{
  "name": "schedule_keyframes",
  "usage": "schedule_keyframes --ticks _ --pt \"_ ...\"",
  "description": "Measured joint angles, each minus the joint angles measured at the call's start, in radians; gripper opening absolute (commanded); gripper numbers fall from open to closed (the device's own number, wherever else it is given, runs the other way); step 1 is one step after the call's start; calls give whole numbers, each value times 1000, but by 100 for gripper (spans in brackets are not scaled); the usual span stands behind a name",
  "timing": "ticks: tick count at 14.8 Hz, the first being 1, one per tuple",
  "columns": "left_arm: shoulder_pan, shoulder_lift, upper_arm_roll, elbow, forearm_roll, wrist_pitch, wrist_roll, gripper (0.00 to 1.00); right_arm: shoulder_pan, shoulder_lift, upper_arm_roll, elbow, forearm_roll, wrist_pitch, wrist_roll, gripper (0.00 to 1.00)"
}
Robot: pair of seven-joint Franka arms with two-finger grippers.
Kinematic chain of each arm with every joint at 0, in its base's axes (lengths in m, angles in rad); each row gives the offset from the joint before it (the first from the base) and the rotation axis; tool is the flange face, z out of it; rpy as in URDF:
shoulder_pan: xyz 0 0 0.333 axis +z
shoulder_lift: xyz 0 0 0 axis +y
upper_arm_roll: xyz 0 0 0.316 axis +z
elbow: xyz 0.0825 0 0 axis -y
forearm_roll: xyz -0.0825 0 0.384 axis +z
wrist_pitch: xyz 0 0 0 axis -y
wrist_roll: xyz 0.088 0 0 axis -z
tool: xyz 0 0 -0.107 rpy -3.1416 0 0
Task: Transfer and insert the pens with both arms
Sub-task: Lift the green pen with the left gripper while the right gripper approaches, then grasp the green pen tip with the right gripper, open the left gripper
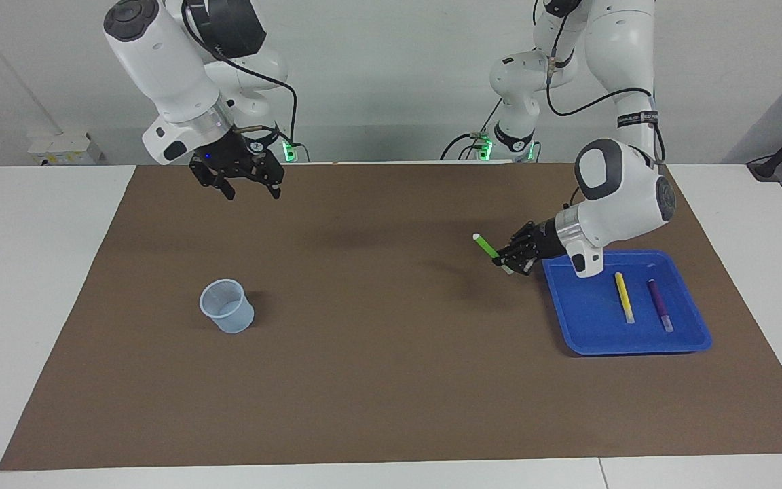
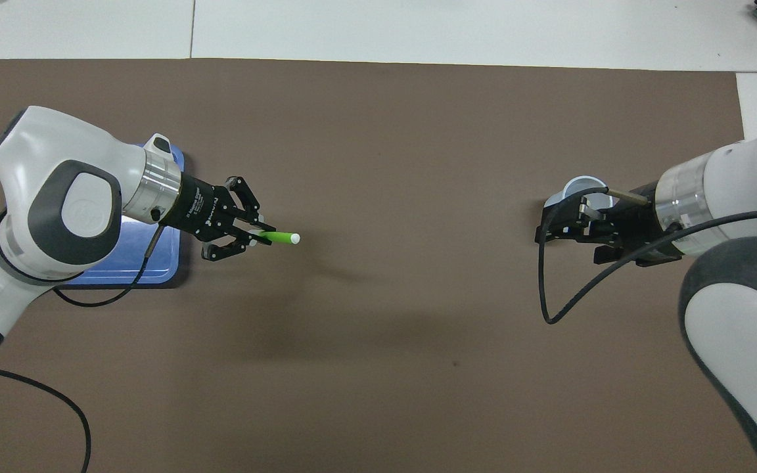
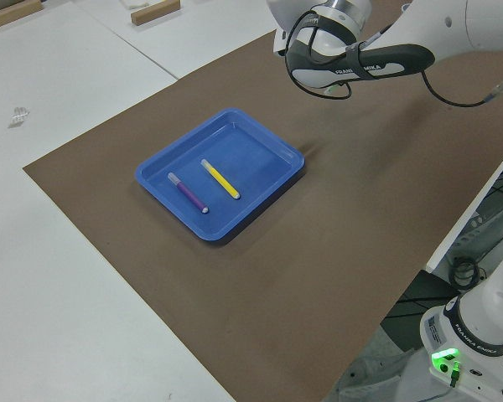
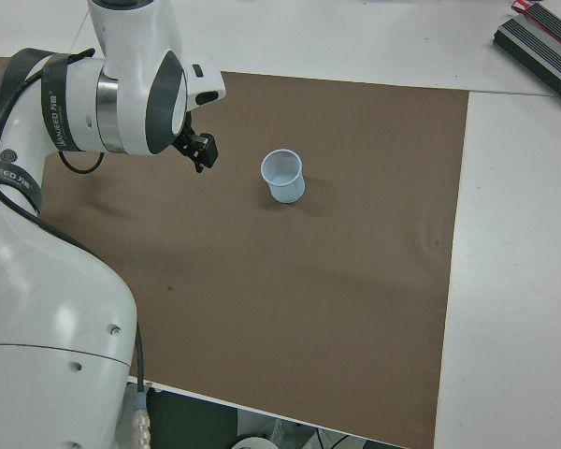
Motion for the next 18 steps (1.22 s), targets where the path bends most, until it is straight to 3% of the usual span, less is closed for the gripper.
schedule_keyframes --ticks 2,7,18 --pt "-35 -6 -2 0 -42 30 -54 0 35 -3 0 -8 33 16 82 90" --pt "-133 -6 -6 -5 -159 149 -157 0 220 -12 5 -71 37 205 304 89" --pt "-137 -11 -30 -6 -186 149 -161 0 282 -1 4 -141 57 441 229 86"
